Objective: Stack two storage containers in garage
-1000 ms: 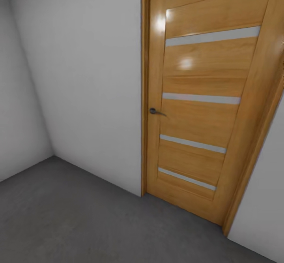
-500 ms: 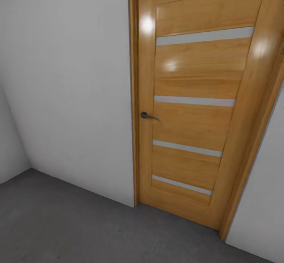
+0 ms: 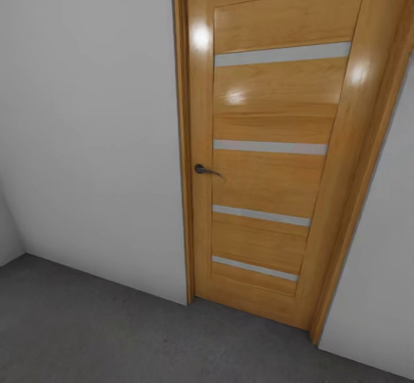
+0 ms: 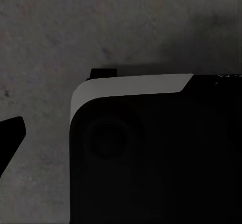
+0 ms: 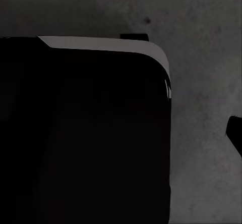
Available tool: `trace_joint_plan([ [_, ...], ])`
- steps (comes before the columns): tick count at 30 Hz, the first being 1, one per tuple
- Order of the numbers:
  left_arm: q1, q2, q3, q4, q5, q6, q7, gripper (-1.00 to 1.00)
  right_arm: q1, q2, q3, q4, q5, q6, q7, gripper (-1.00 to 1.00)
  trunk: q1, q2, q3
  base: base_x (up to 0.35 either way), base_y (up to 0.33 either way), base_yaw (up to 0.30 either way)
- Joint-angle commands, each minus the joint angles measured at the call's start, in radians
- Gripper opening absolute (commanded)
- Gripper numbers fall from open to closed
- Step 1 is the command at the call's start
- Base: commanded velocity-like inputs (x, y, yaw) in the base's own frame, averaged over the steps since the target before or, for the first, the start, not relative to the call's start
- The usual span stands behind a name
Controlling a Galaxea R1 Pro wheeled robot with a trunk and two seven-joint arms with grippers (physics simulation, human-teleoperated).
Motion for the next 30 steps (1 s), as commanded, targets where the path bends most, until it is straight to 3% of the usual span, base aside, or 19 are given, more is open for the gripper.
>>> trace_joint_plan([
  [1,0.0,0.0,0.001,0.0,0.001,-0.003,-0.001,1.0,-0.001,0.0,0.0,0.001,-0.001,-0.004,0.0,1.0,0.0,-0.001,-0.001,0.0,0.0,-0.245],
  [17,0.0,0.0,0.001,0.0,0.0,-0.003,-0.001,1.0,-0.001,-0.001,0.0,0.001,-0.001,-0.004,0.0,1.0,0.0,-0.001,-0.001,0.002,0.0,-0.244],
  [30,0.0,0.0,0.001,0.001,-0.001,-0.003,-0.002,1.0,-0.001,0.0,0.0,0.001,-0.001,-0.002,0.0,1.0,0.0,-0.001,-0.001,0.238,0.152,-0.028],
])
